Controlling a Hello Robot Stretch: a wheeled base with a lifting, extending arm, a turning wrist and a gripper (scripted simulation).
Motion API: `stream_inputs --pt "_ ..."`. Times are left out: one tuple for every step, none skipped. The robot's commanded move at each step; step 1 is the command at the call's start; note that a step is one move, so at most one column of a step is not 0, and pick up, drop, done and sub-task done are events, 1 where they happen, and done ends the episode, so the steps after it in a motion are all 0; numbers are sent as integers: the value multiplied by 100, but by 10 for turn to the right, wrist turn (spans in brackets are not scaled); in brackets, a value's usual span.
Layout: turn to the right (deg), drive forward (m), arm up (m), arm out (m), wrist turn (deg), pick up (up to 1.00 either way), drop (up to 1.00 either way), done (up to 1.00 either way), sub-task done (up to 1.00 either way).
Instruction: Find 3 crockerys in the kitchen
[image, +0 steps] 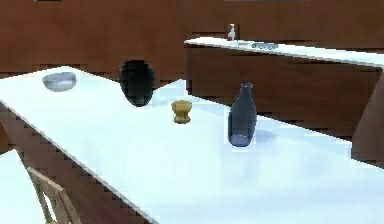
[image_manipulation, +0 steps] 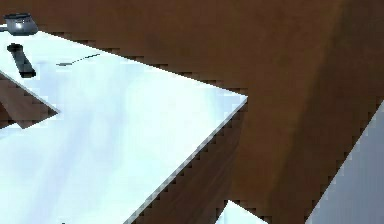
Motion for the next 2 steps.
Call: stream_inputs --pt "0 0 0 0 0 0 0 0 100" --pt "-450 0 0 0 0 0 0 0 0"
